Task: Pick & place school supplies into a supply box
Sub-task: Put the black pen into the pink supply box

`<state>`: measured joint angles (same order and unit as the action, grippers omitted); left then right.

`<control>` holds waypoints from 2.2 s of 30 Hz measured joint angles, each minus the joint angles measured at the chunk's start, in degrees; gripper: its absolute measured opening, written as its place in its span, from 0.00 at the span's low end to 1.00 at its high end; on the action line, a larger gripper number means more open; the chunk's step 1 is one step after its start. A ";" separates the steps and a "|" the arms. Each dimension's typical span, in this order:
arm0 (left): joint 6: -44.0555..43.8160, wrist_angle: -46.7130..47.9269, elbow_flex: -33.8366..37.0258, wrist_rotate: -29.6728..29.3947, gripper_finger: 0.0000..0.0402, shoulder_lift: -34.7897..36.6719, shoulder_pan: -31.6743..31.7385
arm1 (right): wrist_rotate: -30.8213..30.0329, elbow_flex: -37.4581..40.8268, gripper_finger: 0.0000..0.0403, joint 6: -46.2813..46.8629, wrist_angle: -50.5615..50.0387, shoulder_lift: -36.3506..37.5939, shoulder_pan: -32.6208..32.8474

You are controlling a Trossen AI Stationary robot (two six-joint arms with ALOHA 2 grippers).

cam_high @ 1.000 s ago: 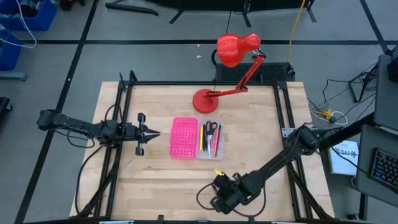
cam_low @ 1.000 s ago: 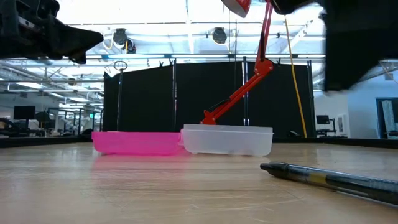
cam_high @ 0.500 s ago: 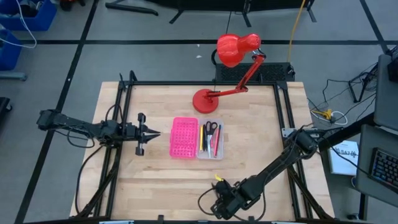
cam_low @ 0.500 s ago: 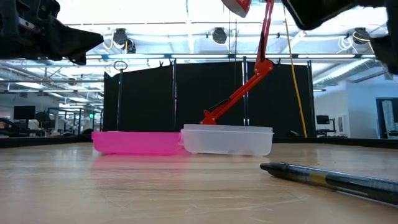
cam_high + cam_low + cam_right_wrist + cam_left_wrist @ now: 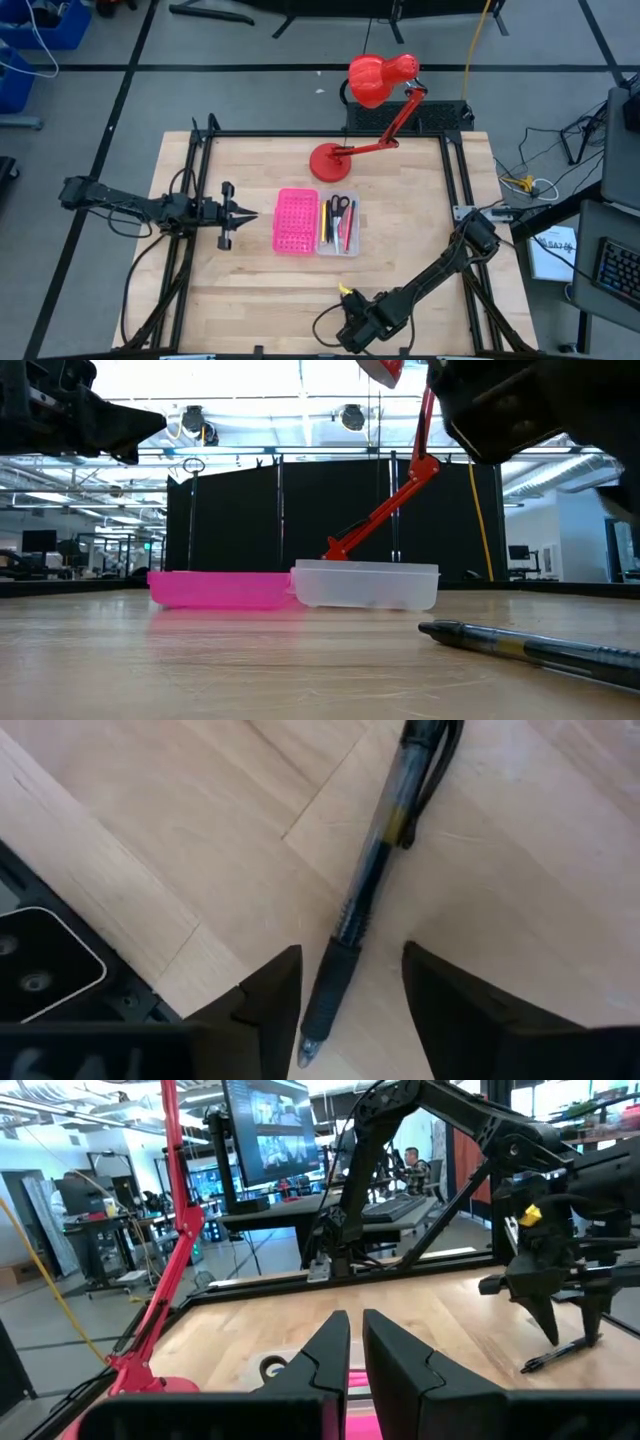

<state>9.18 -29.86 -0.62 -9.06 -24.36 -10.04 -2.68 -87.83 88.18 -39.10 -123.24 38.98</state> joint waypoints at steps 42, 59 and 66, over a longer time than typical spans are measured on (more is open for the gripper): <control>-10.98 6.07 0.00 0.17 0.10 0.00 0.00 | 6.41 6.86 0.06 -16.82 -10.90 4.16 -2.98; -9.11 5.24 0.00 0.15 0.10 0.00 0.00 | -11.34 8.40 0.06 -13.57 0.24 23.87 -22.87; -7.78 4.89 0.00 0.15 0.10 0.02 0.00 | -2.37 18.94 0.06 -16.06 21.47 23.84 -35.54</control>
<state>1.40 -24.97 -0.62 -8.91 -24.34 -10.04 -5.05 -68.89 72.12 -17.63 -99.40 3.45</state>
